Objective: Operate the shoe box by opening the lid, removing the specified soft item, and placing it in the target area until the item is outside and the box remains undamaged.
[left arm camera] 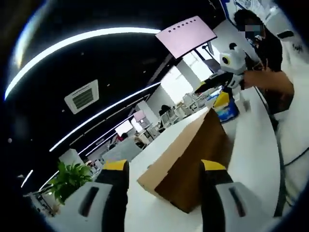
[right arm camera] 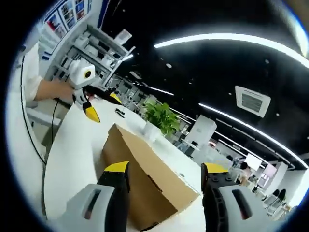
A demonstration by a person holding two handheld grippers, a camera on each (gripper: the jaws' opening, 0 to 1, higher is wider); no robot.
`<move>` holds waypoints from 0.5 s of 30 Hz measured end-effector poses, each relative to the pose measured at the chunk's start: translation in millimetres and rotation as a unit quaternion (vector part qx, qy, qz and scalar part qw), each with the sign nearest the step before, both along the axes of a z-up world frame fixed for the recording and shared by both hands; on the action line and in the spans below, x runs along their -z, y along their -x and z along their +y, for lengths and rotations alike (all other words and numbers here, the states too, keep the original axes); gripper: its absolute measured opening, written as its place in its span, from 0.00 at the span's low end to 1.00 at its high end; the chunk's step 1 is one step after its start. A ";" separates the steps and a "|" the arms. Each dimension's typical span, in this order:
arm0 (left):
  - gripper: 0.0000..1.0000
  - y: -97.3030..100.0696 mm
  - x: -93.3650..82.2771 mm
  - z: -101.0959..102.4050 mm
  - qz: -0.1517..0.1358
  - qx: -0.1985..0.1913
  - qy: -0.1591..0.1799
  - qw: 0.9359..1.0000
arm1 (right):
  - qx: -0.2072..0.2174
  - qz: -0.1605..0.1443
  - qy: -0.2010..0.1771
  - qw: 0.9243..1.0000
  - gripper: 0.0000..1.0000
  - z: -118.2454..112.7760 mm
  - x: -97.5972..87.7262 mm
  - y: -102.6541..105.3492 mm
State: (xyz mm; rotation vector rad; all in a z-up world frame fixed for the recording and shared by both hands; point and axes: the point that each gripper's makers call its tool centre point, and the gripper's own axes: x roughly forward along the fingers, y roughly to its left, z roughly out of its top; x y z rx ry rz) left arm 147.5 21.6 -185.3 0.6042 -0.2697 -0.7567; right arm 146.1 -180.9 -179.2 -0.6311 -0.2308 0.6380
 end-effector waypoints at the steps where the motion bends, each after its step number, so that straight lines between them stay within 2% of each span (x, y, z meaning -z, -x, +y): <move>1: 0.59 -1.6 0.2 1.5 -0.003 -0.002 0.000 1.000 | -0.001 -0.018 0.009 1.000 0.59 1.7 -1.8 1.2; 2: 0.58 -4.5 1.0 3.3 -0.009 -0.008 -0.011 1.000 | -0.002 -0.029 0.012 0.999 0.60 2.8 -3.0 2.2; 4: 0.57 -8.6 6.2 7.7 -0.032 -0.028 -0.060 0.997 | -0.007 -0.036 0.013 0.999 0.59 4.8 -3.5 4.6; 5: 0.57 -8.5 13.4 9.1 -0.034 -0.033 -0.095 0.994 | -0.025 -0.036 0.009 0.999 0.59 9.5 -4.4 8.6; 6: 0.58 -6.8 16.7 7.5 -0.039 -0.028 -0.112 0.993 | -0.041 -0.034 0.006 0.999 0.59 13.6 -4.2 12.2; 8: 0.61 0.0 20.9 0.3 -0.041 0.001 -0.124 0.991 | -0.049 -0.042 0.010 0.998 0.61 15.0 -4.4 17.0; 9: 0.62 3.1 23.8 -2.4 -0.035 0.015 -0.128 0.991 | -0.047 -0.059 0.020 0.997 0.60 15.5 -5.7 18.3; 11: 0.60 3.3 24.3 -0.8 -0.029 0.016 -0.124 0.992 | -0.029 -0.076 0.041 0.996 0.58 13.2 -5.4 17.2; 13: 0.54 2.7 25.8 1.6 -0.043 0.012 -0.142 0.989 | -0.029 -0.072 0.046 0.996 0.58 13.9 -1.9 16.4; 14: 0.51 0.7 24.0 5.2 -0.061 -0.001 -0.160 0.985 | -0.030 -0.067 0.054 0.996 0.59 14.6 1.6 16.9; 15: 0.51 0.0 23.5 5.2 -0.059 -0.004 -0.156 0.986 | -0.032 -0.068 0.059 0.995 0.59 15.4 3.4 17.8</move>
